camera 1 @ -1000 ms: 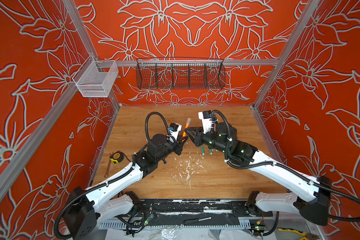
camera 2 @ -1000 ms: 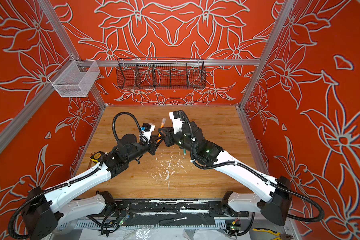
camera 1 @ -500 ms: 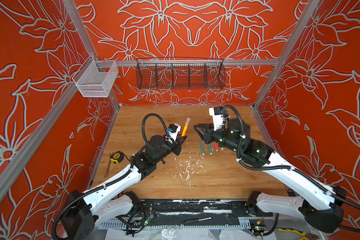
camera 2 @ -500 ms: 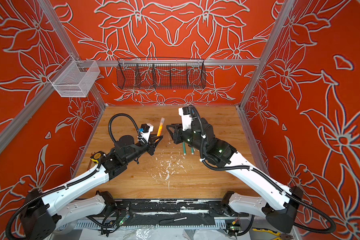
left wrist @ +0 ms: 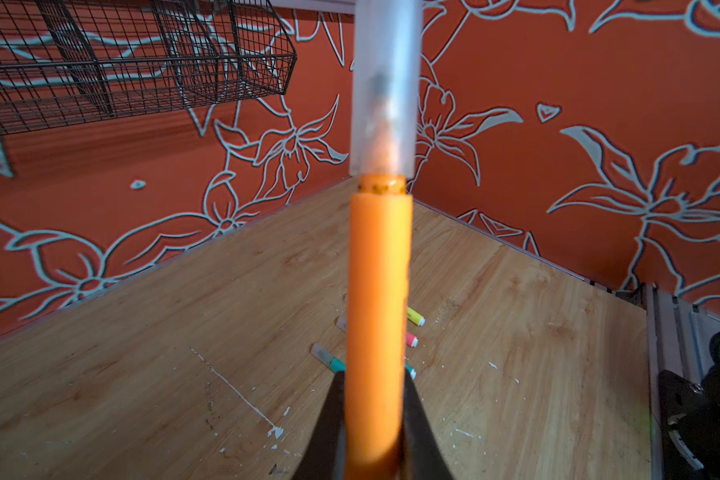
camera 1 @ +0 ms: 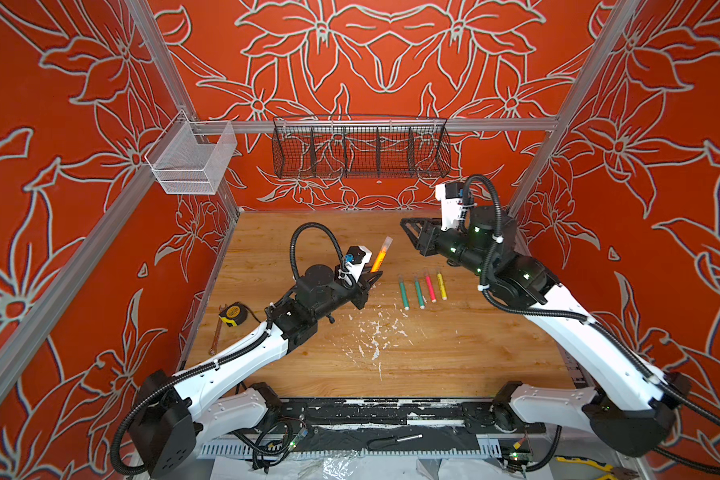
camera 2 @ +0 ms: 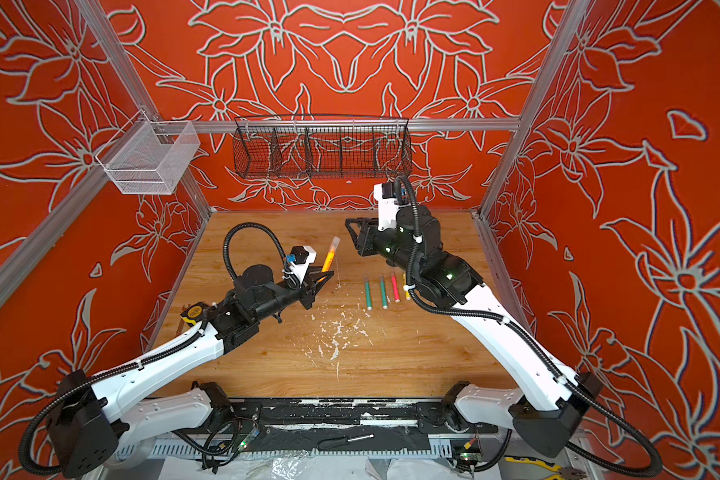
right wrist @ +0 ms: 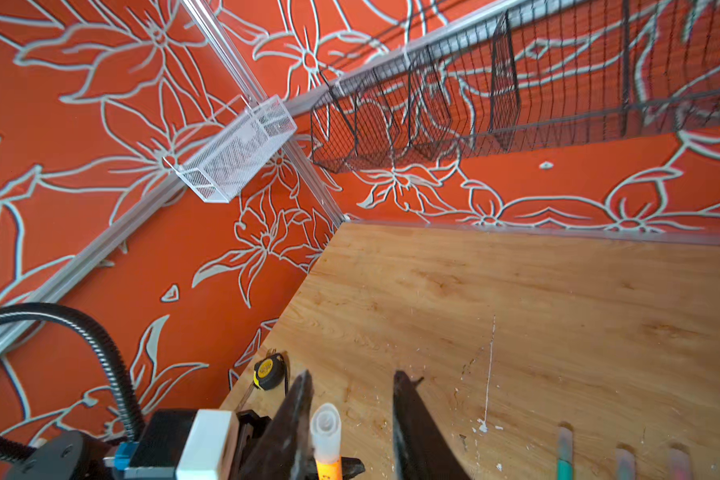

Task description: Insert the pens into the pen caps

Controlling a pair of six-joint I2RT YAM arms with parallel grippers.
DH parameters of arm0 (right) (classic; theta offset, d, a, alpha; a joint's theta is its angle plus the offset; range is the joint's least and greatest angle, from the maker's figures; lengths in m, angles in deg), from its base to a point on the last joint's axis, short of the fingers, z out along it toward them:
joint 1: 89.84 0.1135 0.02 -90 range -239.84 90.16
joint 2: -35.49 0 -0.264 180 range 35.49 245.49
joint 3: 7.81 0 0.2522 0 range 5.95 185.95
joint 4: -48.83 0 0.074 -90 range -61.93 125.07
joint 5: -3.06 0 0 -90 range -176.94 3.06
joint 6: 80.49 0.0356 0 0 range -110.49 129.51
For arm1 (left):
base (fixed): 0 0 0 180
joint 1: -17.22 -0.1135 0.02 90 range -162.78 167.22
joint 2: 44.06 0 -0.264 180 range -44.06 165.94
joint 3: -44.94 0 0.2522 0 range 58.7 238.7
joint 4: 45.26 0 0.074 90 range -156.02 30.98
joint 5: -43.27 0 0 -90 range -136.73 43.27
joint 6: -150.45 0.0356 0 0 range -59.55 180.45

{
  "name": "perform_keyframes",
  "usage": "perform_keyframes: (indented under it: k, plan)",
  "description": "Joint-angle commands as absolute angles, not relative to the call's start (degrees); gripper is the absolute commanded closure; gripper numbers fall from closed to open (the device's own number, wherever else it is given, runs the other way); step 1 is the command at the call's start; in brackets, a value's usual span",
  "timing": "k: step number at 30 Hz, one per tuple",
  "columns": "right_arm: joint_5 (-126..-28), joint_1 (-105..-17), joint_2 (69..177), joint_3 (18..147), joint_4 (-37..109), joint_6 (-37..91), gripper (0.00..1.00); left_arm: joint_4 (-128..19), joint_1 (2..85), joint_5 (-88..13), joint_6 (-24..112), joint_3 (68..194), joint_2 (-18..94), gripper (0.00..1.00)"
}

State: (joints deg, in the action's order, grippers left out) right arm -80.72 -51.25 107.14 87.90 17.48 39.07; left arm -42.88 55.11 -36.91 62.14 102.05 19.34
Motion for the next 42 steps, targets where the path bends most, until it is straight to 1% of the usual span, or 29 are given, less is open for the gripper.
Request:
perform_keyframes:
  k: [1,5,17,20,26,36,42]
  plan:
    - [-77.29,-51.37,108.52,88.07,17.06,39.29,0.66,-40.30,55.26,-35.45,63.06,101.50,18.35,1.00]
    - [-74.45,-51.32,110.45,88.12,17.00,39.78,0.66,-40.39,55.27,-35.44,63.26,101.42,18.12,1.00]
    - [-70.65,-51.26,112.53,85.61,15.62,41.01,0.69,-40.04,55.27,-35.92,63.26,101.33,17.94,1.00]
    - [-71.47,-51.05,112.32,85.09,14.82,41.64,0.71,-40.11,55.27,-37.05,63.13,101.37,17.99,1.00]
    - [-72.42,-48.72,112.76,85.55,14.02,42.31,0.72,-42.23,55.27,-41.02,62.67,102.98,18.92,1.00]
    - [-80.39,-49.94,108.78,87.10,17.44,41.35,0.63,-43.48,55.27,-38.38,61.38,103.22,18.84,1.00]
    - [-76.52,-49.94,109.48,85.43,19.65,42.77,0.62,-44.27,55.27,-37.90,60.80,103.61,18.81,1.00]
